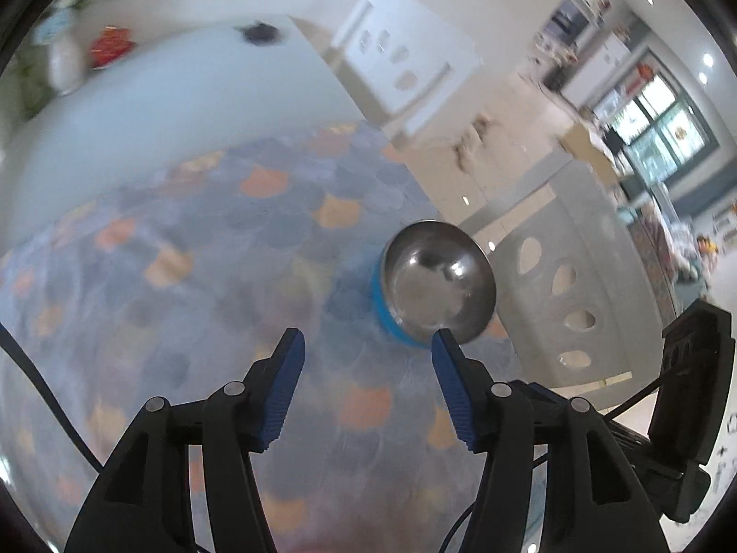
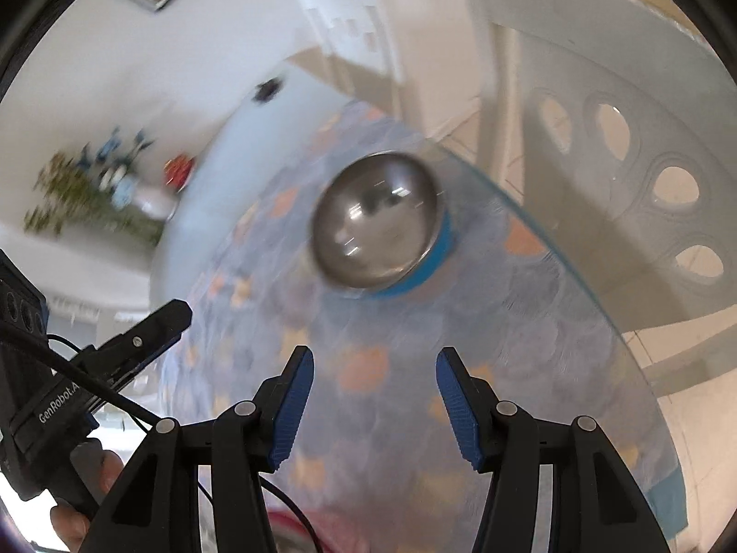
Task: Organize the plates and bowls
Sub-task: 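Move both grippers to the rim of the blue-sided steel bowl, then close both grippers on the blue bowl rim and lift it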
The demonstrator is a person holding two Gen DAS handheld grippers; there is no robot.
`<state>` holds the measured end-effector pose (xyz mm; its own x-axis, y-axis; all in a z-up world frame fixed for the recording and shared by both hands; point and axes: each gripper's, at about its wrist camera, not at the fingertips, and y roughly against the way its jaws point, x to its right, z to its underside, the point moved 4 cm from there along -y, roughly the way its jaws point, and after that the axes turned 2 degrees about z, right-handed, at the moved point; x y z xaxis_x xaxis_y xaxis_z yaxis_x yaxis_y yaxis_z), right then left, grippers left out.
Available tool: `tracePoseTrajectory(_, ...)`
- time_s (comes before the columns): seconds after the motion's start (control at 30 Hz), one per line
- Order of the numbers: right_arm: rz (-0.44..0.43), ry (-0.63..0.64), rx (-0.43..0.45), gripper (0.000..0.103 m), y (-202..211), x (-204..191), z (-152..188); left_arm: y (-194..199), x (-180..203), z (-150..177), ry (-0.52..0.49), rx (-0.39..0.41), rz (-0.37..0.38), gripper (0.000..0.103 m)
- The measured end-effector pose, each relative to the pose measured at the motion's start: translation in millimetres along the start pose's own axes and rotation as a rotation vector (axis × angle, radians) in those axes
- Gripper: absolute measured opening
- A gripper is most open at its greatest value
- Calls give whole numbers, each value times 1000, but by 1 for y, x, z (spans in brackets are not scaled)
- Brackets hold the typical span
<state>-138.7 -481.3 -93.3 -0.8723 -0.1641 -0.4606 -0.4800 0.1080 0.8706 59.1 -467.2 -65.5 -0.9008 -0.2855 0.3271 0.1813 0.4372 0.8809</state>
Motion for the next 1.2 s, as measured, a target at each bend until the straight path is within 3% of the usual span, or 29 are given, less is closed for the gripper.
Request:
tracePoseTrajectory(0.3,53,-65,2,53,-51,25,-48,-93,-1,-25,18,-141,124,55)
tracePoseTrajectory(0.6,62,14,-25,53,-86,24,-56,-127,-11,-24,34,-186,165,49)
tracePoseTrajectory(0.7,75,42,-31,47,-95,24,-56,-132,-11,-21,27,-194,173,29)
tracePoseTrajectory(0.73,88,52,-33,40,-97,24,-55,-134,-10,-19,29,-197,183,20)
tracePoseTrajectory(0.77,98,59,-34,34,-99,24,-56,-134,-9,-17,30,-196,187,18)
tracePoseTrajectory(0.93,133,76,-26,25,-100,24,-52,-127,-3,-14,0,-173,152,18)
tracePoseTrajectory(1.2,108,79,-31,25,-84,14,-41,-94,-4,-10,-2,-131,140,18)
